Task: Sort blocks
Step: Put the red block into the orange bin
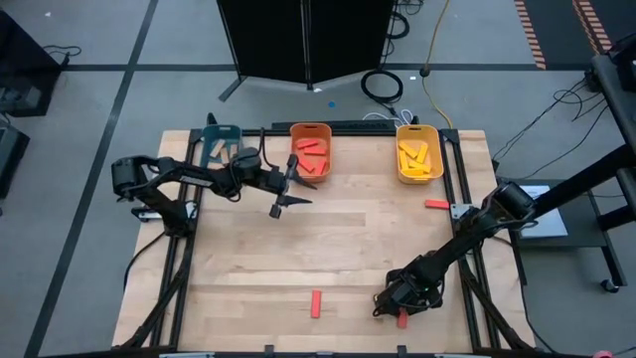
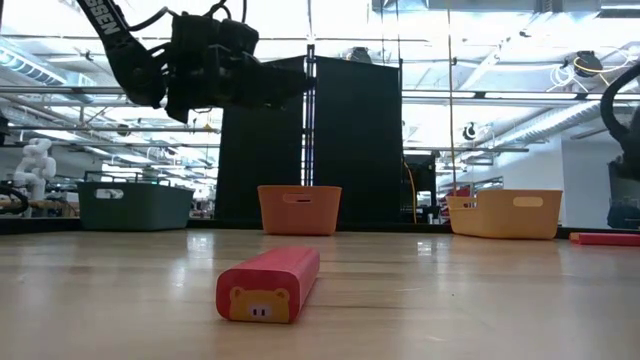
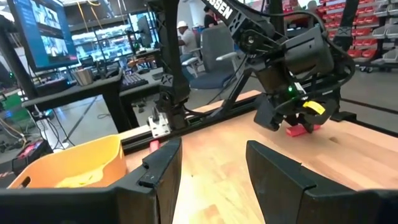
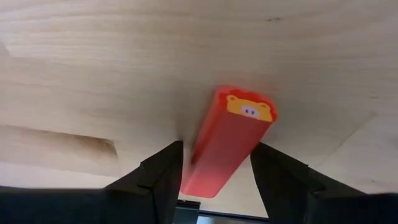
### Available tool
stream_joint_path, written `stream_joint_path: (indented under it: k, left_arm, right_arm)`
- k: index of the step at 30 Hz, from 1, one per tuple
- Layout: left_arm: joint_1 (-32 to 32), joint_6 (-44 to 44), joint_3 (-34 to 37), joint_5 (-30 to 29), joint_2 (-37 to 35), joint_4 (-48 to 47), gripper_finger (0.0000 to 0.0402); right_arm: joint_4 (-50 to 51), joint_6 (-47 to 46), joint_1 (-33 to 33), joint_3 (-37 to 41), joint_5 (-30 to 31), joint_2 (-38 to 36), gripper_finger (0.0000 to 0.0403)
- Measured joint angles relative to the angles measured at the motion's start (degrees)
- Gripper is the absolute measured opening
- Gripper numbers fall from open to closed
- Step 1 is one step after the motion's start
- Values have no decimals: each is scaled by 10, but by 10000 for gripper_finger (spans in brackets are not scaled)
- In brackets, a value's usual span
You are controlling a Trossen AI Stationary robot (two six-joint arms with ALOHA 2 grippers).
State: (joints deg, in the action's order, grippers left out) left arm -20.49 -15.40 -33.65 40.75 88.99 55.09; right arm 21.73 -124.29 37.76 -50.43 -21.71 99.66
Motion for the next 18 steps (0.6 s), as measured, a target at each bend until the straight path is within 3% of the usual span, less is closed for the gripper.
stream_joint_path:
  k: [5, 12, 18]
  left_arm:
    - [0, 0, 0, 0, 0, -4, 176]
    - [0, 0, 0, 0, 0, -4, 176]
    - [0, 13, 0, 41, 4, 8, 176]
  right_arm:
    - [-4, 27, -5, 0, -1, 0, 174]
    - [1, 69, -7, 0, 9, 0, 118]
    - [-6, 156, -25, -1, 93, -21, 96]
